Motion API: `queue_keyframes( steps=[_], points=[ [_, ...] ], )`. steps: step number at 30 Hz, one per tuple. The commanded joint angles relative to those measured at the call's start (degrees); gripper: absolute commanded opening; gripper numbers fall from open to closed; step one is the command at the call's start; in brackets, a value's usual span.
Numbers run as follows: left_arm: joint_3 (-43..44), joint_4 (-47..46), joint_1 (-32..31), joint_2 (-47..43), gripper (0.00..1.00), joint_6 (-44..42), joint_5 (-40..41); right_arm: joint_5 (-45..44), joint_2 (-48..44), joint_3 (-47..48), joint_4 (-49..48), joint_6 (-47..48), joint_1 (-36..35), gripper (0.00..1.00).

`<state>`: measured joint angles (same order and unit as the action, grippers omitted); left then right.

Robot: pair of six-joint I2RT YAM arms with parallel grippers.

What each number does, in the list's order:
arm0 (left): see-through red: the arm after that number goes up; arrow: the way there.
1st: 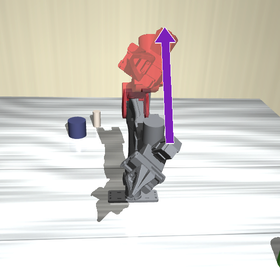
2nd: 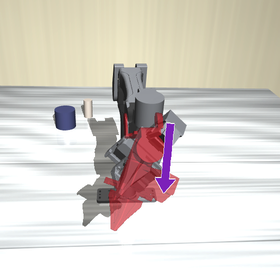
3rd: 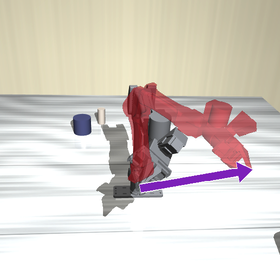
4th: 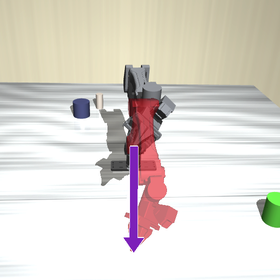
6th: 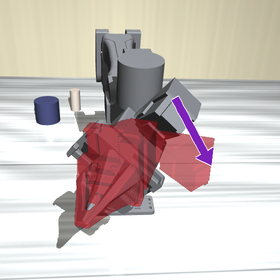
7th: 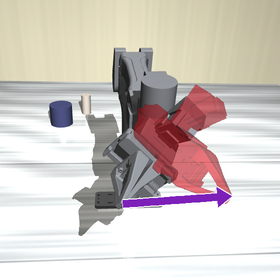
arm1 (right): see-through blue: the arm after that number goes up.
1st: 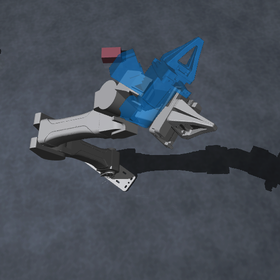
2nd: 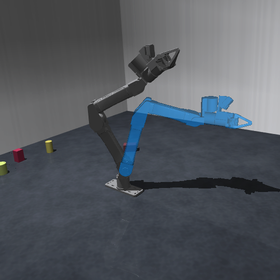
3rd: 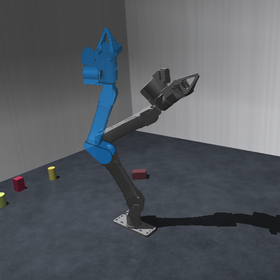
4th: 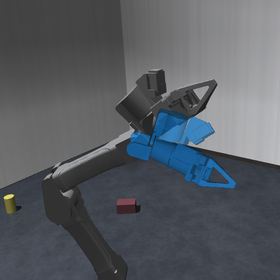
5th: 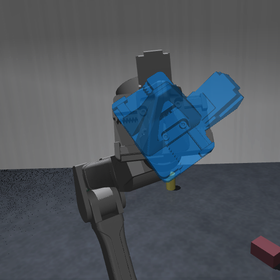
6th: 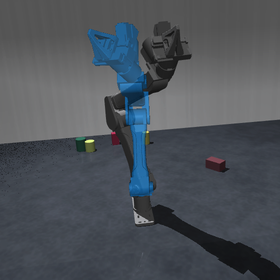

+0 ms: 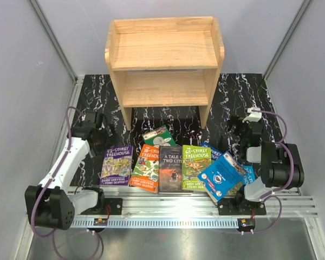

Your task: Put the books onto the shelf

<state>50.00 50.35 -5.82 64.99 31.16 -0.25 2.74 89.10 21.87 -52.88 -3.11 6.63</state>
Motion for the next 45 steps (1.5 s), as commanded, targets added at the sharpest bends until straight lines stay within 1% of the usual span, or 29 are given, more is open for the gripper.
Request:
queue_keyframes(
  steps=[1,4,5,6,8,9,10,11,12,13,14,15,16,17,18,19,20,21,22,23,26,28,31,32,35,38,40,42,45],
  points=[
    [3.61,3.7,-3.66,-2.23,0.99,1.97,-0.36,0.86,-0.59,1.16,-3.72,0.04,-0.22,1.0],
    [4.4,5.11,-8.58,-3.82,0.99,4.16,0.07,0.16,-0.51,1.42,-3.28,-0.22,-0.22,1.0],
    [4.75,5.29,-11.46,-4.08,0.99,4.78,0.08,-0.89,-0.68,0.9,-3.54,-0.83,-0.22,1.0],
    [4.93,5.37,-12.88,-4.61,0.99,5.49,1.55,-4.73,-1.73,0.72,-3.89,-1.36,-0.57,1.0],
    [4.5,5.03,-17.35,-4.96,0.99,7.77,2.09,-7.13,-5.49,2.72,1.43,-2.94,-0.57,1.0],
    [4.41,4.07,-18.77,-5.22,0.99,8.56,2.18,-10.88,-10.39,4.83,13.47,-4.52,-0.66,1.0],
    [4.23,3.62,-20.35,-5.31,0.99,10.48,2.36,-12.83,-12.53,7.64,21.25,-7.75,-0.66,1.0],
    [4.32,3.27,-23.41,-5.05,0.99,11.55,3.23,-13.55,-15.33,14.1,29.16,-8.22,-0.66,1.0],
    [4.41,2.57,-24.83,-4.79,0.99,12.69,3.41,-12.07,-16.14,16.95,41.42,-8.22,-0.66,1.0],
    [4.84,2.04,-26.33,-4.53,0.99,14.61,3.5,-10.75,-16.59,19.42,46.16,-9.27,-0.57,1.0],
    [5.11,1.43,-29.3,-3.74,0.99,15.5,4.29,-9.35,-17.29,22.92,54.12,-10.23,-0.66,1.0],
    [5.46,0.29,-30.81,-3.3,0.99,16.47,4.82,-7.33,-17.82,24.17,57.51,-11.9,-0.66,1.0],
    [6.51,-0.24,-32.39,-2.6,0.99,18.05,5.43,-7.66,-18.52,24.71,59.8,-17.14,-0.57,1.0],
    [7.04,-0.86,-35.54,-1.11,0.99,18.84,6.66,-9.06,-19.74,25.15,61.91,-22.15,-0.57,1.0],
    [7.57,-2.17,-37.14,-0.14,0.99,19.55,7.19,-14.03,-20.19,25.24,68.98,-28.98,-0.31,0.99],
    [8.7,-2.97,-40.29,0.83,0.99,20.51,7.54,-13.91,-20.37,25.15,73.14,-39.93,1.61,1.0],
    [9.41,-3.76,-41.62,3.1,0.99,20.96,8.33,-10.86,-19.76,24.98,75.8,-41.17,3.28,1.0],
    [9.94,-4.81,-43.03,4.25,0.99,21.48,8.69,0.05,-19.23,24.63,76.17,-41.44,3.99,1.0],
    [10.99,-5.17,-45.22,5.66,0.99,22.19,8.95,4.33,-18.36,24.54,76.09,-41.97,4.09,1.0],
    [11.43,-5.95,-46.02,8.02,0.99,22.71,9.47,11.95,-16.69,24.63,76.78,-42.32,3.92,1.0],
    [10.39,-9.55,-48.05,10.85,0.99,23.95,9.22,19.03,-17.72,22.79,77.22,-44.34,3.83,1.0],
    [7.42,-11.75,-48.05,11.3,0.99,24.56,8.43,20.19,-20.36,22.43,79.06,-42.87,3.83,1.0],
    [3.63,-17.55,-48.05,12.17,0.99,23.08,7.37,21.25,-25.8,24.26,85.3,-38.48,3.83,1.0],
    [2.92,-20.44,-48.14,13.48,0.99,22.2,6.07,21.08,-28.25,24.97,89.14,-37.15,3.83,1.0],
    [2.04,-23.7,-48.05,18.14,0.99,20.35,4.74,18.1,-30.03,27.52,97.23,-32.84,2.95,1.0],
    [-0.16,-28.36,-48.05,22.45,0.99,20.52,1.85,16.77,-32.23,25.69,98.93,-32.04,2.77,1.0],
    [-2.35,-32.93,-48.14,24.47,0.99,22.1,0.61,17.56,-33.46,23.32,99.02,-33.53,2.86,1.0],
    [-4.89,-38.29,-48.05,25.27,0.99,23.85,-1.4,18.7,-35.3,21.91,98.94,-34.32,2.77,0.99],
    [-8.15,-47.07,-47.96,26.59,0.99,26.49,-4.49,17.65,-38.11,20.41,100.52,-35.38,2.77,1.0]
  ],
)
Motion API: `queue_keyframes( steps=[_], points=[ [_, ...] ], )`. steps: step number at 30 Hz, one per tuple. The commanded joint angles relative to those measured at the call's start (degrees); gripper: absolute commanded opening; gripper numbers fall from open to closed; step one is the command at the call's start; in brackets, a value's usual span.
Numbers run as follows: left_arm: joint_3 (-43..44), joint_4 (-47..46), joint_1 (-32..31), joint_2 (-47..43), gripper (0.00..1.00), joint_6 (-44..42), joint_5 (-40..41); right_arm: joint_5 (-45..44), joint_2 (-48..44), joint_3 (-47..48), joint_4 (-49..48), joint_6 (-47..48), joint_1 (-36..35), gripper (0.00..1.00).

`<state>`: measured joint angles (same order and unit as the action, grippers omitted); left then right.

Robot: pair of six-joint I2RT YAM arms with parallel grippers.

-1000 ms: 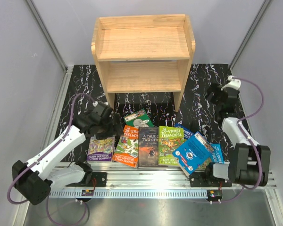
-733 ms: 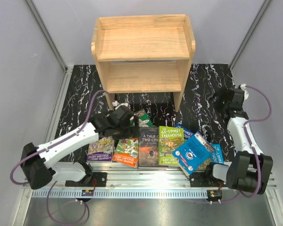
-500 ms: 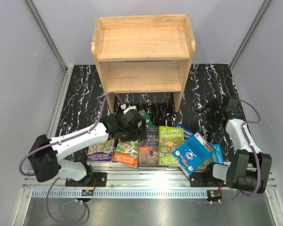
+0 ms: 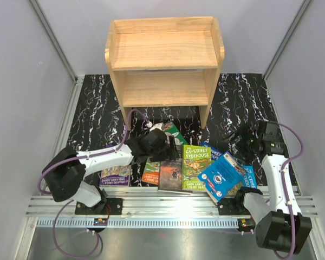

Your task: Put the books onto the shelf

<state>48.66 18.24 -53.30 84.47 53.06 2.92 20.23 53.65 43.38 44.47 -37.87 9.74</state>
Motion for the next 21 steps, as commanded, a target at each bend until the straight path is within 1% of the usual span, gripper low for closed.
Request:
queue_keyframes(
  steps=[1,2,3,4,5,6,7,8,10,15,16,17,19,20,21],
  points=[
    [-7.35,-17.16,-0.49,7.9,0.92,5.21,-8.36,-0.1,-3.8,-1.36,3.26,-0.72,-0.33,1.0],
    [-7.62,-20.32,-0.49,8.43,0.83,5.65,-9.85,-0.54,-4.25,-1.36,3.78,-0.89,-0.33,1.0],
    [-7.62,-21.13,-0.49,8.96,0.74,6.18,-10.21,-0.63,-4.69,-1.45,4.13,-1.24,-0.33,1.0],
    [-7.36,-21.57,-0.49,9.92,0.55,6.18,-10.73,-0.72,-5.74,-1.45,4.74,-1.68,-0.33,1.0],
    [-6.92,-21.49,-0.49,10.28,0.46,6.18,-11.0,-0.8,-6.27,-1.71,5.01,-2.03,-0.33,1.0],
    [-6.22,-21.32,-0.49,10.45,0.34,6.09,-11.26,-0.8,-6.97,-1.8,5.19,-2.47,-0.33,1.0],
    [-5.78,-20.71,-0.4,10.46,0.1,6.09,-11.35,-0.72,-8.11,-2.06,5.54,-2.65,-0.33,1.0],
    [-5.51,-19.31,-0.4,10.11,0.0,6.01,-11.18,-0.98,-8.82,-2.15,6.32,-2.74,-0.33,1.0],
    [-5.07,-18.33,-0.49,8.18,0.0,5.48,-10.66,-1.33,-9.87,-1.89,7.64,-2.3,-0.33,1.0],
    [-2.53,-8.59,-0.49,2.12,0.0,2.49,-8.02,-0.63,-10.49,-0.75,9.23,-2.03,-0.33,1.0],
    [-1.83,-6.57,-0.49,-0.59,0.0,2.05,-6.19,-0.02,-10.49,-0.23,8.97,-2.12,-0.33,1.0],
    [-1.3,-2.37,-0.49,-2.1,0.0,1.61,-5.21,1.55,-10.41,0.13,8.8,-2.21,-0.33,1.0],
    [1.6,1.34,-0.4,-6.57,0.0,-0.49,-3.19,3.84,-10.14,1.35,7.4,-2.39,-0.33,1.0],
    [2.74,4.67,-0.4,-7.99,0.0,-1.2,-1.62,6.55,-9.88,1.88,6.87,-2.39,-0.33,1.0],
    [5.1,6.09,-0.4,-9.48,0.0,-2.42,-0.99,8.06,-9.44,3.02,6.6,-3.17,-0.33,1.0]
  ],
)
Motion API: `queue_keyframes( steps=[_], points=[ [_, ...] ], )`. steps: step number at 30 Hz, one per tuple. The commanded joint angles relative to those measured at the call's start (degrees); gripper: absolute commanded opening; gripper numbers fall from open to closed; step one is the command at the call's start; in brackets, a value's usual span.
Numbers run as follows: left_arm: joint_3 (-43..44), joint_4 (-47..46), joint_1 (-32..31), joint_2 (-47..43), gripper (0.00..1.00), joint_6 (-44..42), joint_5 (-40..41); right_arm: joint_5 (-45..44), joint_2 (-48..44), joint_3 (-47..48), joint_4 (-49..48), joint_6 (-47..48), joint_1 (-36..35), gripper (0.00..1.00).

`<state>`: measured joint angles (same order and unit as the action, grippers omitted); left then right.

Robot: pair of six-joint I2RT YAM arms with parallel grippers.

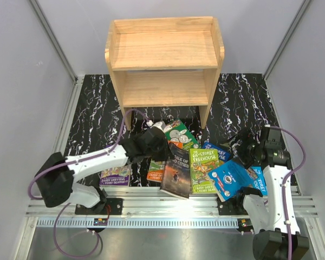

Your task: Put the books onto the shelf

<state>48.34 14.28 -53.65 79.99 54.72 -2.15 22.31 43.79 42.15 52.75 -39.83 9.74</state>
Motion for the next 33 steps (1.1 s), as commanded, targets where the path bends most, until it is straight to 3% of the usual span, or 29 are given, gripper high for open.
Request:
queue_keyframes(
  steps=[1,5,8,17,23,28,33],
  points=[
    [8.06,12.32,0.21,-7.45,0.0,-5.31,5.04,9.91,1.03,5.04,-3.17,-2.95,-0.33,1.0],
    [14.31,16.65,1.17,-11.6,0.0,-6.81,5.67,20.55,1.56,6.36,-11.34,-9.54,-0.51,1.0],
    [22.83,18.58,2.84,-13.01,0.0,-9.36,4.79,23.83,1.91,9.69,-14.25,-13.95,-0.77,1.0],
    [61.56,15.69,11.72,-2.48,0.0,-17.63,-11.99,25.86,1.04,15.15,-11.1,-15.89,-1.21,1.0],
    [70.57,1.47,16.99,4.73,0.0,-8.51,-20.78,25.07,-0.28,12.61,-9.33,-13.87,-2.53,1.0],
    [77.95,-0.3,21.04,12.9,0.0,-5.24,-18.41,24.45,-0.99,11.38,-8.98,-13.16,-3.14,1.0],
    [90.78,-1.97,25.51,25.63,0.0,2.84,-18.33,24.36,-1.95,9.88,-9.33,-13.34,-3.41,1.0]
  ],
)
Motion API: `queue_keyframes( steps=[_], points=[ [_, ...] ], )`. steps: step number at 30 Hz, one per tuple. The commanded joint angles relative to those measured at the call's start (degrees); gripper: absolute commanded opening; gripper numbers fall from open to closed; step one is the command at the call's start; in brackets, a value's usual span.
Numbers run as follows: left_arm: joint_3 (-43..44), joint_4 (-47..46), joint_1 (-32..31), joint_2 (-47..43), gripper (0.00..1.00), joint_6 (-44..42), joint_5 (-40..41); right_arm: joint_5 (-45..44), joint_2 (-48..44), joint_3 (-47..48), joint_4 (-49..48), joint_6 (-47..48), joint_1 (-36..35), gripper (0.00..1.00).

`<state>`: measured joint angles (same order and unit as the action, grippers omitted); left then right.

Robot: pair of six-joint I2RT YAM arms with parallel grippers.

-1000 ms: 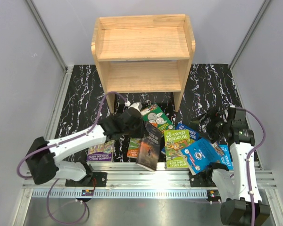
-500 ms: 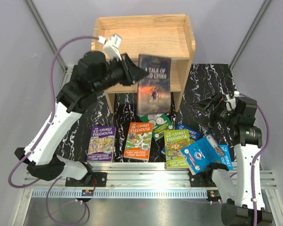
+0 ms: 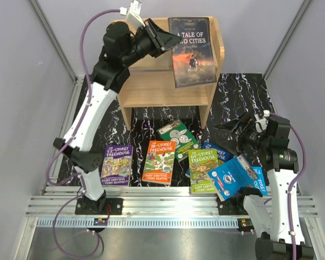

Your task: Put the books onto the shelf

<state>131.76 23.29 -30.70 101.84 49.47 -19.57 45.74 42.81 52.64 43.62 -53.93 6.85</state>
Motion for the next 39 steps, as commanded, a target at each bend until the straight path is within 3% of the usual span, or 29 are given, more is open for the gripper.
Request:
queue_keyframes(
  steps=[1,7,9,14,17,22,24,30,35,39],
  points=[
    [7.98,-12.55,3.27,4.93,0.0,9.66,-1.08,0.85,-1.14,-0.7,0.06,0.85,-0.52,1.0],
    [9.3,-15.82,4.95,11.27,0.0,16.53,-0.73,0.14,-1.5,-0.17,1.21,1.9,-0.96,1.0],
    [8.95,-15.64,5.03,12.41,0.07,17.5,-0.99,-0.12,-1.41,-0.08,1.3,2.16,-1.05,1.0],
    [8.69,-12.75,5.21,13.56,0.49,17.07,-3.45,-0.38,-1.23,-1.05,0.42,1.99,-1.67,1.0],
    [7.19,-11.25,5.3,12.42,0.98,16.27,-2.05,-0.38,-1.06,-1.66,-0.46,1.64,-1.93,1.0],
    [7.37,-6.69,6.26,10.58,0.99,15.57,1.02,-0.65,-0.44,-1.75,-1.43,1.46,-2.37,1.0],
    [7.8,-0.22,6.79,8.56,0.99,12.5,5.48,-0.91,-0.18,-1.32,-1.6,1.64,-2.63,1.0],
    [5.96,6.67,8.99,3.8,0.99,7.57,11.75,-1.44,0.52,-1.4,-2.48,1.38,-3.51,1.0],
    [6.22,6.86,10.83,2.49,0.99,7.22,12.28,-1.44,1.4,-1.84,-3.62,0.93,-4.13,1.0],
    [4.82,2.13,11.19,2.05,0.99,9.49,6.5,-1.88,1.67,-2.02,-3.98,1.02,-4.57,1.0]
  ],
)
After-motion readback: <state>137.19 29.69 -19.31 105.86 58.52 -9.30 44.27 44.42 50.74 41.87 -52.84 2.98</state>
